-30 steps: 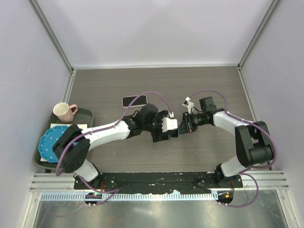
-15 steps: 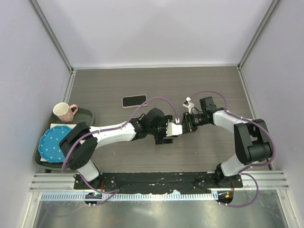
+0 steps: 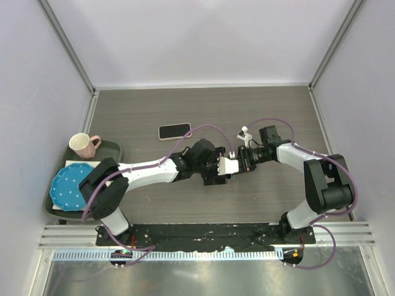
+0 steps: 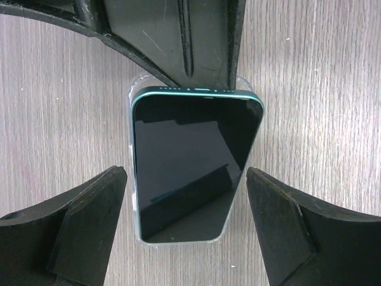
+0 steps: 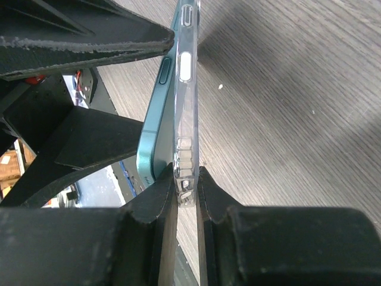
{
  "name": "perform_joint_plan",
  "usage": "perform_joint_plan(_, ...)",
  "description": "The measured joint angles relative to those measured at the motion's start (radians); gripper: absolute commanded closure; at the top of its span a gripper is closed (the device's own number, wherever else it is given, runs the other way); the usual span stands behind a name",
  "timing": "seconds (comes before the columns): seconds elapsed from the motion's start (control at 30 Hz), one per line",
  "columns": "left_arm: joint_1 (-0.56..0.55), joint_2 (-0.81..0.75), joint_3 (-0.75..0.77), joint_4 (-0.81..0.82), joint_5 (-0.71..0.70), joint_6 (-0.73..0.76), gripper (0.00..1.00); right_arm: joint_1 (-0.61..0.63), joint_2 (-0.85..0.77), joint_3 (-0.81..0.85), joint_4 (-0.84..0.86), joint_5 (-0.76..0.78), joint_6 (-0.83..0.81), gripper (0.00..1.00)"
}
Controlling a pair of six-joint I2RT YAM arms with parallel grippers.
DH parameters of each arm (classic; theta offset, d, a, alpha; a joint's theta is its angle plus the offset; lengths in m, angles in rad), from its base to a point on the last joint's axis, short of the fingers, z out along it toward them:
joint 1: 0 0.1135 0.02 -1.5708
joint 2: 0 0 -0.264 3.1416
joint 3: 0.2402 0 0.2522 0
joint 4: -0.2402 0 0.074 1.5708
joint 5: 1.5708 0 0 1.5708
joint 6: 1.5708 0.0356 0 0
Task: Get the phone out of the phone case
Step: Remove the phone case from the phone.
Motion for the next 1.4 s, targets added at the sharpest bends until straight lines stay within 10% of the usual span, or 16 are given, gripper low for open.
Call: perform_joint_plan(1.4,-0.036,0.079,0.063,-0.025,-0.056,-0.004,0.31,-0.003,0.035,0.023,-0.046,-0.021,-0.023,0.99)
